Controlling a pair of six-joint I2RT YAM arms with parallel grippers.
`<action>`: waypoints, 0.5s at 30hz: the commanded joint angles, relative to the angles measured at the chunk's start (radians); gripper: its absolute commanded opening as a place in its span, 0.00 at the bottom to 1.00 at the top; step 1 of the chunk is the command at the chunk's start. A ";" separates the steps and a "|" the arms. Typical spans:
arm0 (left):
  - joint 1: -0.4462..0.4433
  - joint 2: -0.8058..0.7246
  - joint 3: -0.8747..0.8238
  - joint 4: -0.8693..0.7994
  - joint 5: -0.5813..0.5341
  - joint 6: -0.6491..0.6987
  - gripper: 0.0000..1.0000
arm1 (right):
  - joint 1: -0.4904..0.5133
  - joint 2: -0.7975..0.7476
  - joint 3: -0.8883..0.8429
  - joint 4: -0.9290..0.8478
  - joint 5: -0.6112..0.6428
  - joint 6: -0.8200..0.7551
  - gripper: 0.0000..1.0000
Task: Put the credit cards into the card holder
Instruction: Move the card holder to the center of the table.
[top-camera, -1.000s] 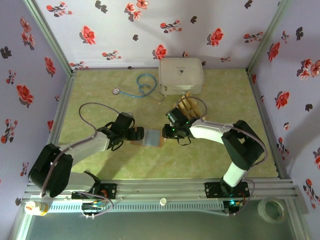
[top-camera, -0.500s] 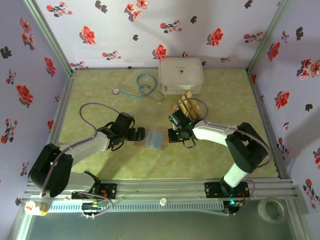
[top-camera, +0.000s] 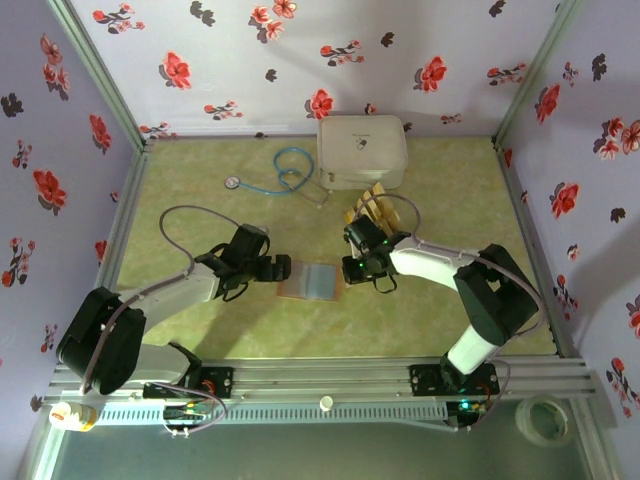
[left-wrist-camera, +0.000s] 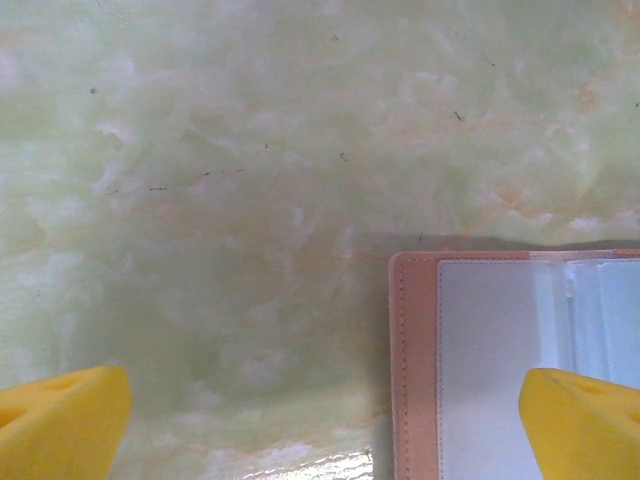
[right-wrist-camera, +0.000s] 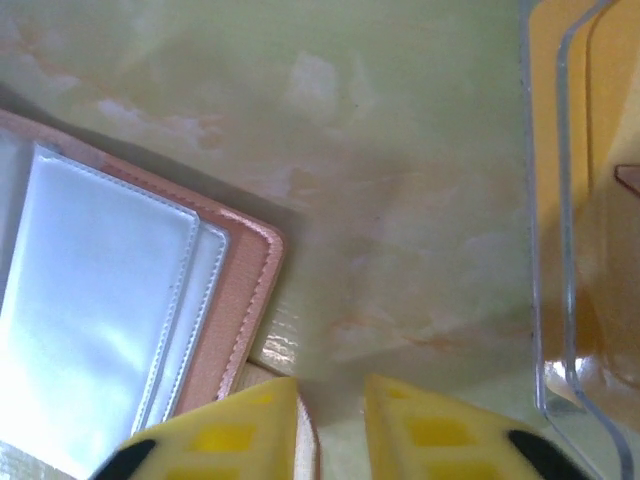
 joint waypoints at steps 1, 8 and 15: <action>-0.004 -0.007 0.027 -0.007 0.012 0.001 1.00 | -0.005 -0.062 0.046 -0.046 -0.022 0.005 0.37; -0.004 0.003 0.063 -0.034 -0.005 0.001 1.00 | -0.007 -0.178 0.153 -0.174 0.190 -0.008 0.59; 0.006 0.022 0.101 -0.073 -0.104 -0.064 1.00 | -0.007 -0.169 0.237 -0.239 0.361 -0.053 0.59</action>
